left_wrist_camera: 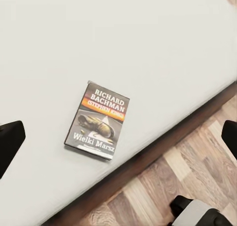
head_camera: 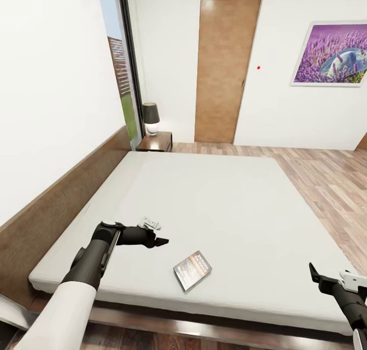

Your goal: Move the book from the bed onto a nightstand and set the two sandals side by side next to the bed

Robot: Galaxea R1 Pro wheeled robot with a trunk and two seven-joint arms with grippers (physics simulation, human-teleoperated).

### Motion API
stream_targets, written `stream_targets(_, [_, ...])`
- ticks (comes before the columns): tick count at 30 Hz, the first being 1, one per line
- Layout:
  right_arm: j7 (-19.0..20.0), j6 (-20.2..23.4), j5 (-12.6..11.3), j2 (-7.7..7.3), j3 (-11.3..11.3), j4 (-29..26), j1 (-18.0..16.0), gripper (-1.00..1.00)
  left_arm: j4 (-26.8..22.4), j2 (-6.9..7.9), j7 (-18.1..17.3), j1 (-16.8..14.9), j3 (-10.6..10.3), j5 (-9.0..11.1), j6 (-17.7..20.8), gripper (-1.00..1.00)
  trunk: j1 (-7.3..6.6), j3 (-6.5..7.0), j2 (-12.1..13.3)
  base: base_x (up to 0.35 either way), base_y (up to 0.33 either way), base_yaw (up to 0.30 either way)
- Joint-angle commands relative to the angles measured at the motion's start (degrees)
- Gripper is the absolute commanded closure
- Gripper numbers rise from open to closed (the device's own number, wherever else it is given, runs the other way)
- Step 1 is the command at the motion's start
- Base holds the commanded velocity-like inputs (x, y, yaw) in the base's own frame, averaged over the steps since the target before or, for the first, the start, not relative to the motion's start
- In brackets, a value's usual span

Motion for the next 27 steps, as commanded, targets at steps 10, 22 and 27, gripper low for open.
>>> stream_targets(10, [0.4,-0.2,0.6,0.06,-0.2,0.0,-0.1,-1.0,2.5,-0.32,-0.4,-0.1,0.1,1.8,0.2,-1.0,0.02,-0.09,-0.1,0.009,0.0,0.0])
stream_targets(22, [0.6,-0.2,0.6,0.03,-0.2,0.0,0.0,-1.0,2.6,-0.37,-0.4,-0.1,0.1,1.8,0.2,-1.0,0.02,-0.09,-0.1,0.205,0.0,0.0])
stream_targets(27, [0.6,-0.2,0.6,0.03,-0.2,0.0,0.0,-1.0,2.6,-0.4,-0.4,-0.1,0.1,1.8,0.2,-1.0,0.02,-0.09,-0.1,0.327,0.0,0.0])
